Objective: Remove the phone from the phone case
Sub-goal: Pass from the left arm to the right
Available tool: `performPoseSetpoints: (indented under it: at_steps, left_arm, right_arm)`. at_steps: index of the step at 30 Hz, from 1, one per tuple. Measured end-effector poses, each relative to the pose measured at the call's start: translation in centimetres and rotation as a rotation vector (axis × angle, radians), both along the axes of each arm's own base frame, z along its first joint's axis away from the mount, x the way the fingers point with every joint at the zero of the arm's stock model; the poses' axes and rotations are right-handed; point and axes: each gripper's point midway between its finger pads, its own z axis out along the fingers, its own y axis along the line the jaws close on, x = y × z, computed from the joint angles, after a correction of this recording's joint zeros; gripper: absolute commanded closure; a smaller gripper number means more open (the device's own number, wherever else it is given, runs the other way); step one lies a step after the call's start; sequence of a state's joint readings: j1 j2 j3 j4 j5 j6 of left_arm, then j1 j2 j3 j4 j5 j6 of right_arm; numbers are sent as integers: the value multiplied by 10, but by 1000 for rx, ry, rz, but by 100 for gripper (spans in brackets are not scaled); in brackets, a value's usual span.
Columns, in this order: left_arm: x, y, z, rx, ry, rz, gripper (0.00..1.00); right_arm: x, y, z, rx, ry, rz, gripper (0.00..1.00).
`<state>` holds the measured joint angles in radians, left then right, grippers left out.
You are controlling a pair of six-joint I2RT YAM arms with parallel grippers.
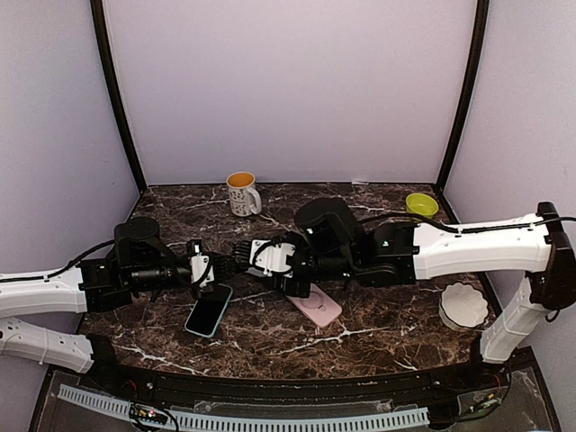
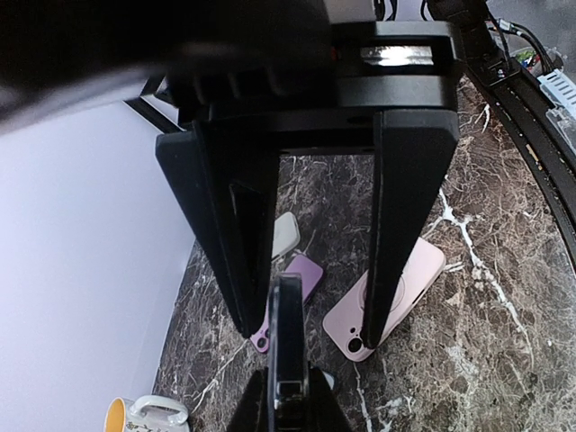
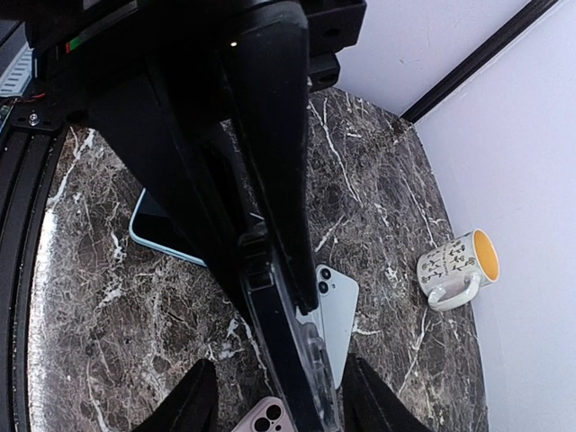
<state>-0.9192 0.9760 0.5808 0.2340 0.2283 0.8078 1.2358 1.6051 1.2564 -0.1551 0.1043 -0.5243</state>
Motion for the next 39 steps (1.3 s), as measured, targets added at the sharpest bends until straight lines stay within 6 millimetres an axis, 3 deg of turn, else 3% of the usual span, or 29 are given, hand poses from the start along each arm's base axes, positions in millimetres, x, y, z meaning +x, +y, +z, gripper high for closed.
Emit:
performPoseSetpoints:
  at_steps: [4, 10, 12, 13, 15, 17, 19, 22, 25, 27, 30, 36, 39]
  left_arm:
    - [-1, 0, 0, -1, 4, -3, 100]
    - [-2, -1, 0, -4, 12, -13, 100]
    - [-4, -1, -3, 3, 23, -18, 99]
    - [-5, 0, -6, 11, 31, -23, 95]
    - [-7, 0, -8, 19, 38, -31, 68]
    - [-6, -1, -4, 7, 24, -32, 22]
    - [-6, -2, 7, -26, 0, -31, 5]
    - [-6, 0, 25, -76, -44, -27, 1]
    - [-6, 3, 40, -120, -75, -14, 1]
    - [-6, 5, 50, -156, -97, -6, 1]
    - [-5, 14, 65, -218, -121, 19, 1]
    - [3, 30, 91, -333, -139, 75, 1]
    - [7, 36, 96, -382, -119, 97, 1]
  right_arm:
    - [1, 3, -2, 1, -8, 2, 69]
    - [4, 6, 2, 11, -41, 5, 97]
    - [2, 4, -4, -20, -62, 31, 100]
    - [0, 4, -6, -26, -61, 42, 100]
    - [-2, 4, -9, -31, -59, 51, 100]
    - [-1, 5, -8, -13, -55, 42, 100]
    - [2, 2, -13, -10, -56, 24, 100]
    - [12, -7, -26, -20, -56, -25, 100]
    - [27, -20, -25, -4, -55, -82, 100]
    - [38, -31, -11, 42, -63, -123, 100]
    - [50, -52, 26, 158, -90, -185, 100]
    - [67, -101, 122, 503, -131, -359, 100]
    - [66, -120, 147, 637, -103, -401, 100]
